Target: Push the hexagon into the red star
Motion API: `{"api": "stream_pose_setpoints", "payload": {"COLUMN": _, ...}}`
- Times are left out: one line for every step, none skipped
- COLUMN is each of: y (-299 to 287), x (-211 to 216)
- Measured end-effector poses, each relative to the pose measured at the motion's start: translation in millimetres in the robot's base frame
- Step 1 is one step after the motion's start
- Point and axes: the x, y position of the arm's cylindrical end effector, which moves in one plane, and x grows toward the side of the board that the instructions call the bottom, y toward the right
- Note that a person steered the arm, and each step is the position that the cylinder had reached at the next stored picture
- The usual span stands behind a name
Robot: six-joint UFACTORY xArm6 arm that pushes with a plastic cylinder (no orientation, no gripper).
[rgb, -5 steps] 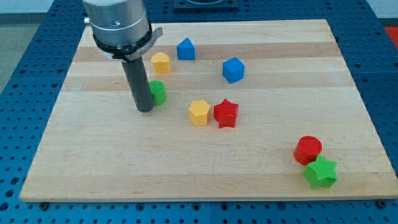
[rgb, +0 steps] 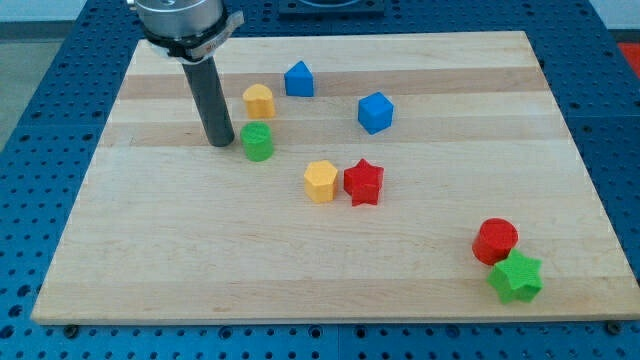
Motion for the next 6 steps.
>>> {"api": "stream_pose_setpoints", "payload": {"y": -6.9, "x": -1.6}}
{"api": "stream_pose_setpoints", "payload": {"y": -15.5, "x": -49.3}}
{"api": "stream_pose_setpoints", "payload": {"y": -15.5, "x": -57.6}}
{"api": "stream_pose_setpoints", "payload": {"y": -3.4, "x": -63.4}}
{"api": "stream_pose_setpoints", "payload": {"y": -1.4, "x": -64.5}}
{"api": "stream_pose_setpoints", "payload": {"y": -2.5, "x": -60.7}}
